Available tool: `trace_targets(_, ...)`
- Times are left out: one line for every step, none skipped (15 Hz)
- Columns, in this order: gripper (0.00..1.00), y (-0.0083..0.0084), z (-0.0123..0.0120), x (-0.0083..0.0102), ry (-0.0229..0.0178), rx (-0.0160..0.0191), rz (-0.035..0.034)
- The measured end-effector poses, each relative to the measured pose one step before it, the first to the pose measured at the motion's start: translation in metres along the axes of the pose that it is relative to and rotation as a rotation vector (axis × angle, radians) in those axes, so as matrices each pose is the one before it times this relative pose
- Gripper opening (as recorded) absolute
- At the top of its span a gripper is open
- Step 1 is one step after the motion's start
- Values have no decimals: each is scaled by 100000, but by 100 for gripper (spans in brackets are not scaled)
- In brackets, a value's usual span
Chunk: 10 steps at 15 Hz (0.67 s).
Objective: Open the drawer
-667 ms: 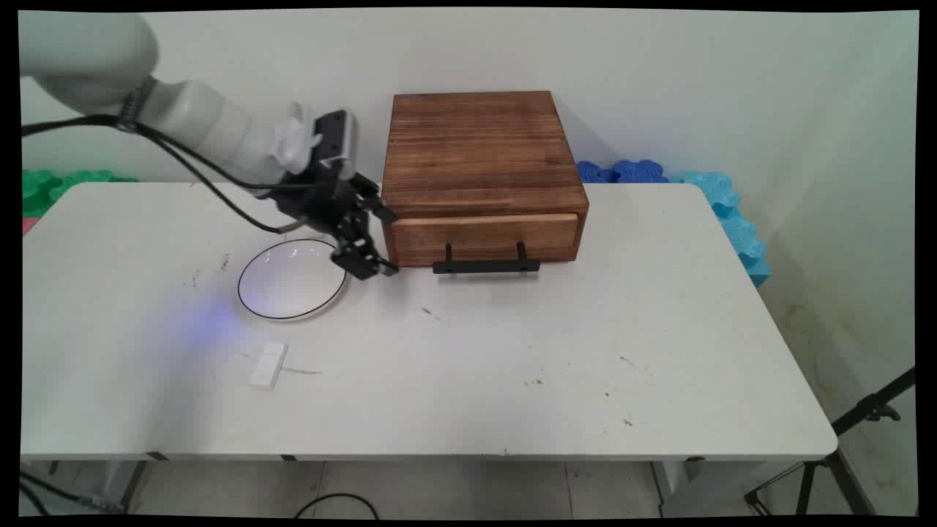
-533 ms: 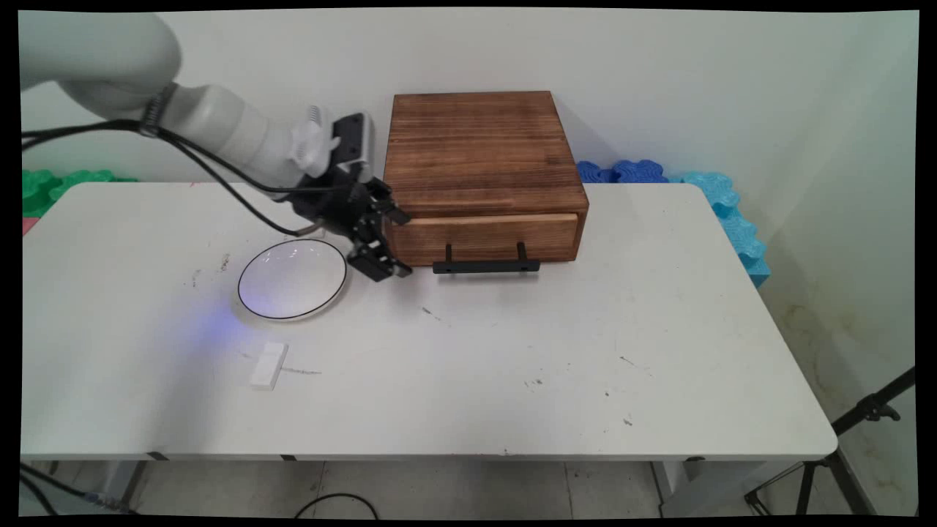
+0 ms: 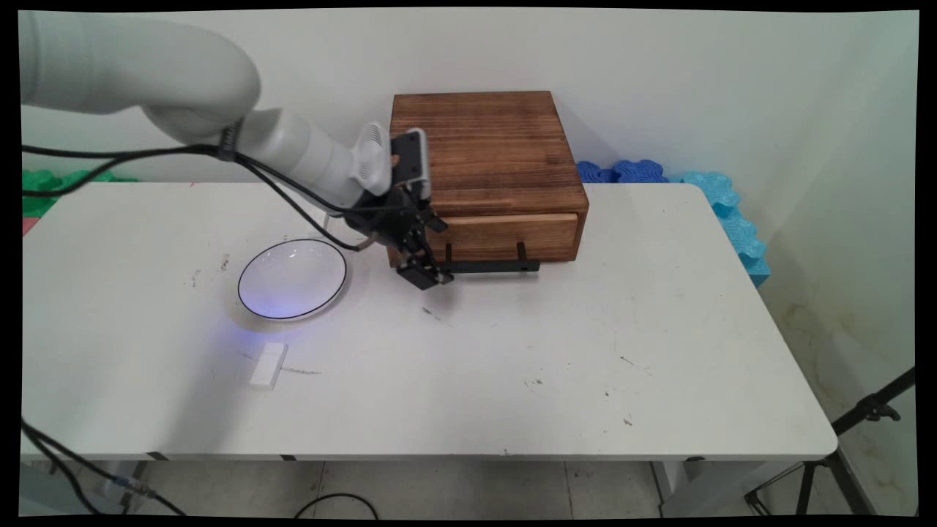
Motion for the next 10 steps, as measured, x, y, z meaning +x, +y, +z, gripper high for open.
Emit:
trace_targets(100, 106, 838, 431, -116, 626, 27)
trace_targets(100, 72, 521, 239, -122, 330, -70)
trace_targets(100, 89, 712, 312, -176, 415, -171)
trace_targets(100, 60, 701, 313, -142, 470, -161)
trace_targets(100, 61, 590, 237, -163, 318, -193)
trace_targets(100, 31, 377, 144, -107, 258, -169)
trace_targets(100, 44, 561, 214, -171, 335, -234)
trace_targets(100, 57, 726, 244, -255, 382, -360)
trace_targets(100, 39, 532, 156, -210, 234, -270)
trace_targets(100, 41, 516, 138, -198, 176, -273)
